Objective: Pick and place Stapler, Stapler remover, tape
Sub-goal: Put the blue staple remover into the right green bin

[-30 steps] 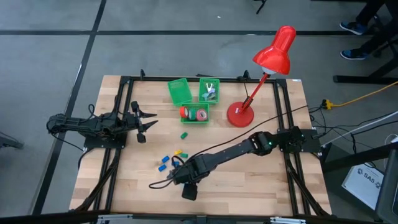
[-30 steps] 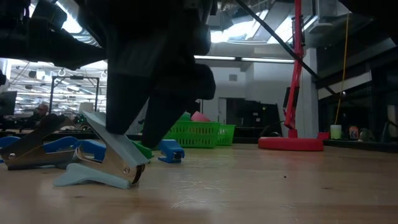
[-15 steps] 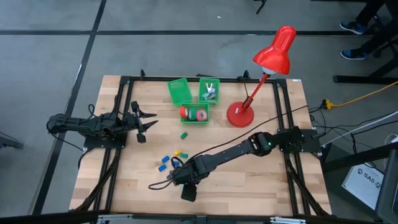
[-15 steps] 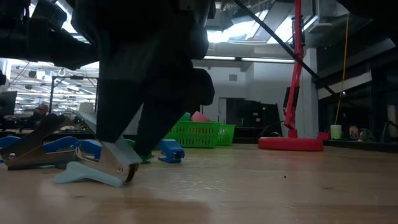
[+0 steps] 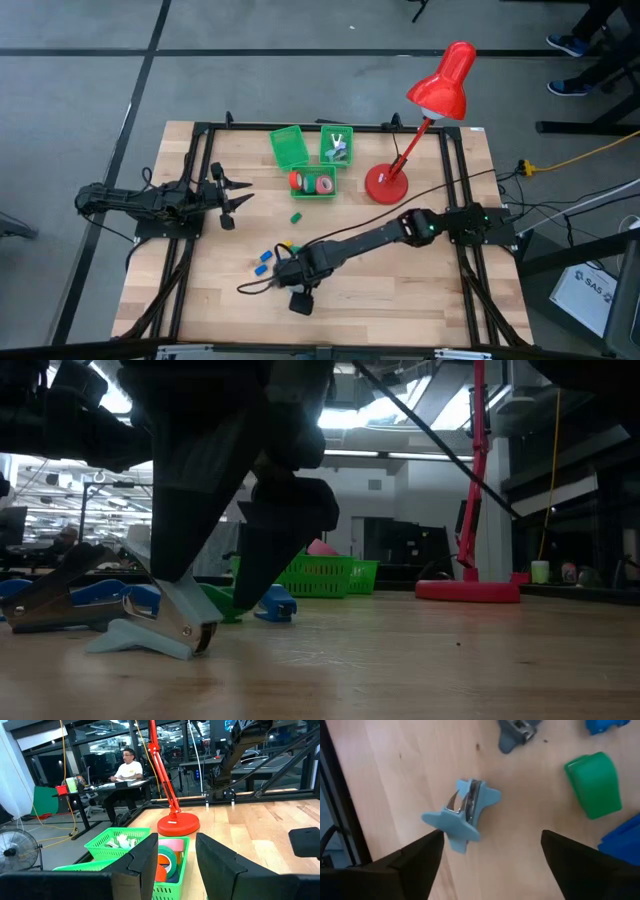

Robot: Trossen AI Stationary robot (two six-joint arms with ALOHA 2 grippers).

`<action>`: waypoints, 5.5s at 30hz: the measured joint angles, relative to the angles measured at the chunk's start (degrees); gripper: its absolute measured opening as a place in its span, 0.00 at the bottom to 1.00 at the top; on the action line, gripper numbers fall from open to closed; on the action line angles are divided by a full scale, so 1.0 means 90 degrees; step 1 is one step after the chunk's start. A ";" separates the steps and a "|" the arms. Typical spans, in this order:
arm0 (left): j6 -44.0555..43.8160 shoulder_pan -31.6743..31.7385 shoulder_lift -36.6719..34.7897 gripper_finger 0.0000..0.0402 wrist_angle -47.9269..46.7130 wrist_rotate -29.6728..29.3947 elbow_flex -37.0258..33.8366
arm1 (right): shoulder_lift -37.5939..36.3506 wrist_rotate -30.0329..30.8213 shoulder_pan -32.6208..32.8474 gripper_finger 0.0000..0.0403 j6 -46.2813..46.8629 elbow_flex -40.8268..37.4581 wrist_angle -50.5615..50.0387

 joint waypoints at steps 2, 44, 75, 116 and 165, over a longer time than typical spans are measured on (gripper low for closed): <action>0.0000 -0.0001 0.0000 0.32 0.0000 0.0000 0.0000 | 0.0000 0.0001 -0.0034 0.87 0.0139 0.0000 -0.0002; -0.0002 -0.0001 0.0002 0.32 -0.0033 0.0000 0.0000 | 0.0294 0.0651 -0.0341 0.43 0.2359 -0.0002 0.0362; -0.0002 -0.0001 0.0002 0.32 -0.0039 0.0000 0.0000 | 0.0268 0.0454 -0.0540 0.31 0.0474 0.0073 0.0214; -0.0002 0.0001 0.0002 0.32 -0.0041 0.0000 0.0000 | 0.0257 0.0890 -0.0539 0.26 0.0468 0.0080 0.0318; 0.0000 -0.0001 0.0000 0.32 -0.0036 0.0000 0.0000 | -0.1848 0.2341 -0.1789 0.30 -0.1045 0.0155 -0.0419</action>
